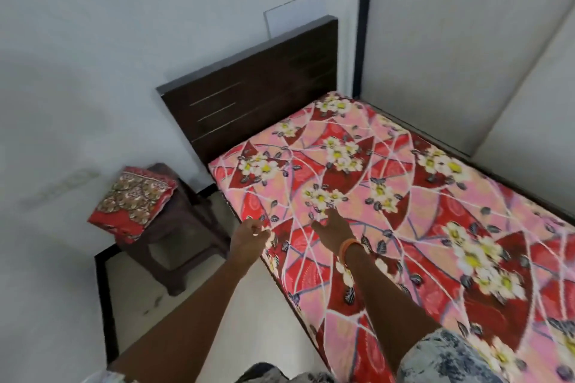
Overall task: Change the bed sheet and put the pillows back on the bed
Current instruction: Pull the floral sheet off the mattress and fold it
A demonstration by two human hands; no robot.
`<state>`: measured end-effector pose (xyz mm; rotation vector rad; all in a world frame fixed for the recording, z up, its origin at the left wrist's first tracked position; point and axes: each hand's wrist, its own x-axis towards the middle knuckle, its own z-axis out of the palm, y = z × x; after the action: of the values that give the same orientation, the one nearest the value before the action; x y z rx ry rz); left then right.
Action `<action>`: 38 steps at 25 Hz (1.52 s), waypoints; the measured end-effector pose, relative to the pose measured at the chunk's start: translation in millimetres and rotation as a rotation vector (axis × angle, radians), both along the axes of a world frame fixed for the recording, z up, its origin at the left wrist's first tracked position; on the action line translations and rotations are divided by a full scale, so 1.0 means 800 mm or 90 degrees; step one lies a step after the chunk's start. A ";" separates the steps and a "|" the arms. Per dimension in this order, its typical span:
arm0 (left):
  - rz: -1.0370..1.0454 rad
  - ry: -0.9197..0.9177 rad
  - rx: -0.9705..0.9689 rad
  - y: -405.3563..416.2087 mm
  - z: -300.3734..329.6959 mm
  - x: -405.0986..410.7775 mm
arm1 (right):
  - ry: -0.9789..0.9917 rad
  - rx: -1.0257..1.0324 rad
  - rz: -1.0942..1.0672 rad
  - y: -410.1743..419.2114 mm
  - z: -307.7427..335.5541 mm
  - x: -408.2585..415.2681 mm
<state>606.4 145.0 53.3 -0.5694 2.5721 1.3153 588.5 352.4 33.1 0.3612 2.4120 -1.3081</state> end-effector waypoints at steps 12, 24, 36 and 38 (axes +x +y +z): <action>0.029 -0.127 -0.084 -0.209 -0.139 -0.372 | -0.048 0.117 0.115 -0.223 -0.110 -0.378; 0.139 -0.226 -0.205 -0.348 -0.426 -0.711 | -0.122 0.240 0.187 -0.425 -0.374 -0.669; -0.144 0.011 0.144 -0.214 -0.380 -0.653 | -0.189 0.020 -0.008 -0.375 -0.394 -0.755; -0.114 -0.003 0.182 -0.155 -0.373 -0.643 | -0.169 0.076 -0.003 -0.326 -0.389 -0.755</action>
<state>92.3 21.4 -245.3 -0.2834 2.3080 1.5748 -15.8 91.8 -277.9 0.5382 2.2697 -1.0459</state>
